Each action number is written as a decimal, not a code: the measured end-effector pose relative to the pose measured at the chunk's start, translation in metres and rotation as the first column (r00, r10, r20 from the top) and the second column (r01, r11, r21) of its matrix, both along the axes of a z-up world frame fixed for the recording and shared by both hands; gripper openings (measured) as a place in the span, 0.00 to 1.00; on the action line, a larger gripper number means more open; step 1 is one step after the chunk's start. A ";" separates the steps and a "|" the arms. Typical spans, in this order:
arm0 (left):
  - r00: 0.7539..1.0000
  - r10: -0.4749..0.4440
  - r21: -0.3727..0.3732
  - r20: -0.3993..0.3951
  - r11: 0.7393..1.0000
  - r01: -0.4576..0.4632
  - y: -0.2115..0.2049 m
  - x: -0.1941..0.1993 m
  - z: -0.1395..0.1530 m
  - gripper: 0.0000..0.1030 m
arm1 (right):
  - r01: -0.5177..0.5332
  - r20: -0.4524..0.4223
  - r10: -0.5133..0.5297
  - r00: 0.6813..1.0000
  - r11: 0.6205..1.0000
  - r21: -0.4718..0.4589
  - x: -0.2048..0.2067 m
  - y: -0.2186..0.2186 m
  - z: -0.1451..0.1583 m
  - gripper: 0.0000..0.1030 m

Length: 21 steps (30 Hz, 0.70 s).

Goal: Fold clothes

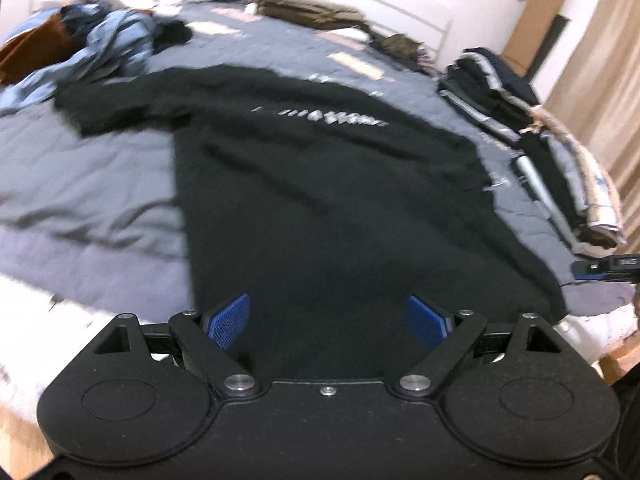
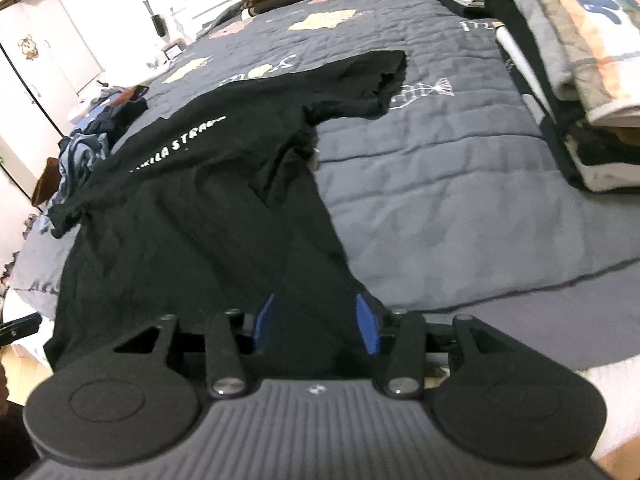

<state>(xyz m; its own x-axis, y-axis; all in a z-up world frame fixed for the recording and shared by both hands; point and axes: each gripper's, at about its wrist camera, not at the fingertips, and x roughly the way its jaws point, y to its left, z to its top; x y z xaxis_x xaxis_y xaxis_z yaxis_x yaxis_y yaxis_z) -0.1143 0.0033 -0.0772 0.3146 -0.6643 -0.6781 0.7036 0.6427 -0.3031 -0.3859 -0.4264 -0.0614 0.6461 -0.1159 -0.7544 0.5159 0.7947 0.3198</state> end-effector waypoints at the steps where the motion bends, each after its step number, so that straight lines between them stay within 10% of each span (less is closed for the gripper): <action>1: 1.000 0.009 0.009 -0.005 1.000 -0.009 0.006 -0.001 -0.002 0.83 | 0.007 -0.006 -0.007 1.000 1.000 -0.004 -0.003 0.000 -0.002 0.44; 12: 0.984 0.167 0.124 -0.052 0.979 -0.160 0.058 0.015 -0.022 0.80 | 0.061 -0.061 -0.060 0.996 0.998 0.005 -0.026 -0.006 -0.032 0.46; 21: 0.992 0.118 0.198 0.043 0.972 -0.124 0.053 0.019 -0.030 0.78 | -0.014 -0.109 0.011 0.994 0.999 -0.033 -0.015 -0.004 -0.045 0.48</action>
<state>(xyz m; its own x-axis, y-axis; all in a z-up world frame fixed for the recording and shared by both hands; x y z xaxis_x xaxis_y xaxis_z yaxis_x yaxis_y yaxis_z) -0.0957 0.0563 -0.1070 0.4072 -0.4717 -0.7821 0.6239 0.7691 -0.1390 -0.4010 -0.4304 -0.1064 0.5617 -0.1348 -0.8163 0.5361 0.8107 0.2351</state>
